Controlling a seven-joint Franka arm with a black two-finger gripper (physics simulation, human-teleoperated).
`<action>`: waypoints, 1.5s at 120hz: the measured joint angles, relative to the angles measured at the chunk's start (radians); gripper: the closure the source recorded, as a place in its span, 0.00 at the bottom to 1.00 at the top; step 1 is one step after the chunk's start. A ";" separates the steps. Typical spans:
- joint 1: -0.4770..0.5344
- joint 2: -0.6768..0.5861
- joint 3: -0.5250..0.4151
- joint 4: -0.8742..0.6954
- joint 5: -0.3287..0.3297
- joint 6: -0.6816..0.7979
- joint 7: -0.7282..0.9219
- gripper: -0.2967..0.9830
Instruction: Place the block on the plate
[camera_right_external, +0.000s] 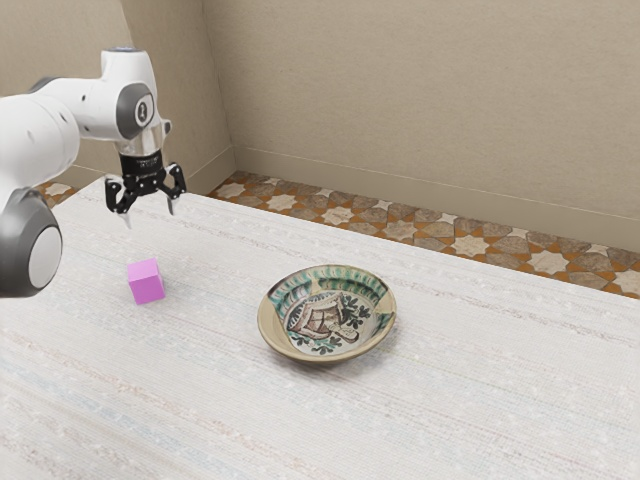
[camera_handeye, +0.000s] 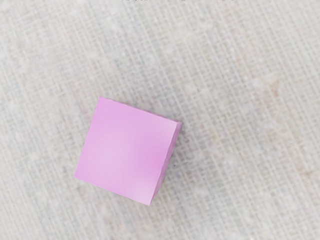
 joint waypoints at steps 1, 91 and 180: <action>0.000 0.000 0.000 0.000 0.000 0.001 0.003 0.23; 0.026 -0.020 -0.001 -0.198 -0.014 0.104 0.231 0.23; 0.099 0.062 -0.068 -0.170 -0.022 0.175 0.322 0.23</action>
